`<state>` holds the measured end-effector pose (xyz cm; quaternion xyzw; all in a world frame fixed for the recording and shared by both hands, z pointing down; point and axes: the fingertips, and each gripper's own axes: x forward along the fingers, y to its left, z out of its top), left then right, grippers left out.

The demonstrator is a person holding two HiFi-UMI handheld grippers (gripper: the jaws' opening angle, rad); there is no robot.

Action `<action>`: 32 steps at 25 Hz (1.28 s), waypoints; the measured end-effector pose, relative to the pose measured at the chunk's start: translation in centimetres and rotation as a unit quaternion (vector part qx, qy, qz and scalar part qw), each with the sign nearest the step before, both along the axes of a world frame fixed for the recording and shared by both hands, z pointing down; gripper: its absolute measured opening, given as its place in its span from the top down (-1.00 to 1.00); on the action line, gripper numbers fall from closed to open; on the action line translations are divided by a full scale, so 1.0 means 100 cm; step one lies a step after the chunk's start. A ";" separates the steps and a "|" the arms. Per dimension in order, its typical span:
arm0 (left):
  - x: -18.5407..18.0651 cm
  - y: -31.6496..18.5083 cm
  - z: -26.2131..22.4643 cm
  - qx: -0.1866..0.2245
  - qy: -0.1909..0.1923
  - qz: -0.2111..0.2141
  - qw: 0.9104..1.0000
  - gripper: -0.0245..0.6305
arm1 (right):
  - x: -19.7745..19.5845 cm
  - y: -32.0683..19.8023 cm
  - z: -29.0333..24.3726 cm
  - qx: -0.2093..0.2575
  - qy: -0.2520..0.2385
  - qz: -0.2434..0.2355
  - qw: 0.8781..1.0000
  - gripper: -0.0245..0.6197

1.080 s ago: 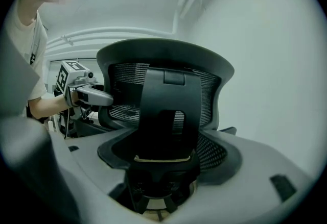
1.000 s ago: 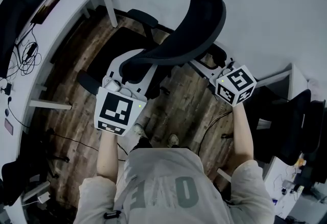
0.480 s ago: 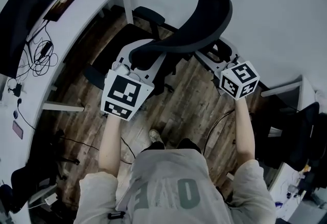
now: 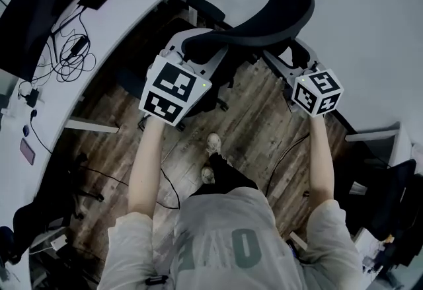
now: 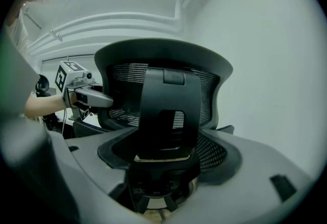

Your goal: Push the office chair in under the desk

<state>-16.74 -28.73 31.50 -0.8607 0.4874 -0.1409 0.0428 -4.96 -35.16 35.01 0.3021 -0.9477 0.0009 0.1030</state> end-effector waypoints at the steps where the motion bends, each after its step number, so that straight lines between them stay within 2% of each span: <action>1: -0.008 -0.004 0.001 -0.001 -0.001 -0.003 1.000 0.51 | -0.009 -0.004 0.001 -0.001 0.000 -0.002 1.000 -0.07; 19: -0.132 -0.056 0.007 0.008 0.000 -0.037 0.999 0.51 | -0.141 -0.070 0.009 0.009 -0.008 -0.054 0.998 -0.07; 32: -0.203 -0.084 0.005 0.023 0.012 -0.035 0.999 0.54 | -0.218 -0.105 0.009 0.008 0.001 -0.063 0.998 -0.07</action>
